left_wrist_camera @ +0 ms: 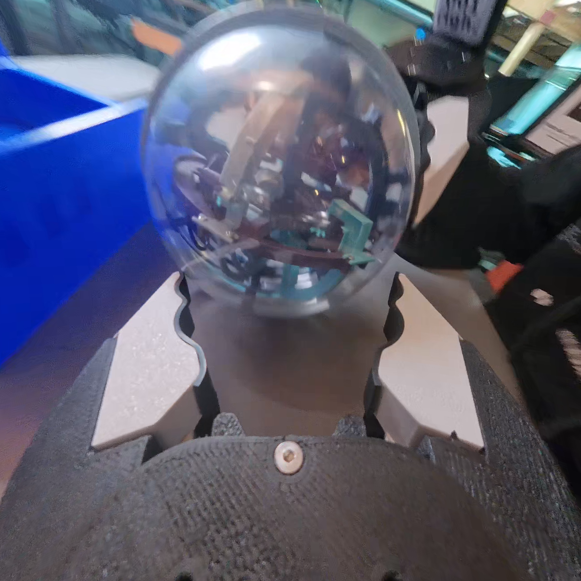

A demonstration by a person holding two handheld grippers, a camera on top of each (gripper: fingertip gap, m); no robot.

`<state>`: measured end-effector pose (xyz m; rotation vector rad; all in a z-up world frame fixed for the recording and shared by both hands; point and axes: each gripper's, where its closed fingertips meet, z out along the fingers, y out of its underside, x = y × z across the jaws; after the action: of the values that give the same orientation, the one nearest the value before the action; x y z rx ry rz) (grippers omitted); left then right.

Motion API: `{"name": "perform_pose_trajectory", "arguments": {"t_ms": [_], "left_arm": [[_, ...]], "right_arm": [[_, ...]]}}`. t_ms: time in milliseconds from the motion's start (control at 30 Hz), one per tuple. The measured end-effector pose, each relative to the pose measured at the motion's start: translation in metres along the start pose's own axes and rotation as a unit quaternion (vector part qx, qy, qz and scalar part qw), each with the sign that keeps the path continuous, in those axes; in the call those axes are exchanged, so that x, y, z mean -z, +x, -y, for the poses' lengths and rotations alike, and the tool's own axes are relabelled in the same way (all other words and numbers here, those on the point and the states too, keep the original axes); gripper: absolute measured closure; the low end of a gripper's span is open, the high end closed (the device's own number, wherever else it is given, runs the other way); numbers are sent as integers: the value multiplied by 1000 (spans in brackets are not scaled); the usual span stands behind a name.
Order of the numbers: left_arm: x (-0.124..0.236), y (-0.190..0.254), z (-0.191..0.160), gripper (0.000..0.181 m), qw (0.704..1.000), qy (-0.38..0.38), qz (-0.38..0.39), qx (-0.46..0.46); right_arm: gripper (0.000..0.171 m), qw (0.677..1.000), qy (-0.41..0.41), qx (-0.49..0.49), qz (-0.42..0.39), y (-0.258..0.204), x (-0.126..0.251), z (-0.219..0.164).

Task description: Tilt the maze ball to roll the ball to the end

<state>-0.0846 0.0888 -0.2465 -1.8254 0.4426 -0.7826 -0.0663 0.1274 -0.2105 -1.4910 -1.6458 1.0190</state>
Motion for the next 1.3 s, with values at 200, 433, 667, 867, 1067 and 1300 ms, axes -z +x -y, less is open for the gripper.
{"name": "perform_pose_trajectory", "arguments": {"t_ms": [200, 433, 667, 867, 1067, 1300], "left_arm": [[16, -5, 18, 43, 999, 8, -3, -49], [4, 3, 19, 46, 996, -5, -17, -84], [-4, 8, 27, 46, 996, -3, 0, -93], [-13, 14, 35, 47, 994, -2, 12, -113], [-19, 17, 47, 47, 997, 17, 0, -72], [-20, 13, 54, 48, 999, 27, -16, -9]], "right_arm": [[28, 989, -52, 113, 83, -20, -4, 10], [25, 986, -7, 130, 105, -25, -10, 14], [20, 989, 48, 68, 121, -17, 0, 9], [17, 988, 69, 38, 130, -12, 9, 0], [17, 982, 90, -44, 160, -7, 16, -5], [18, 972, 67, -121, 188, -6, 13, -12]]}}
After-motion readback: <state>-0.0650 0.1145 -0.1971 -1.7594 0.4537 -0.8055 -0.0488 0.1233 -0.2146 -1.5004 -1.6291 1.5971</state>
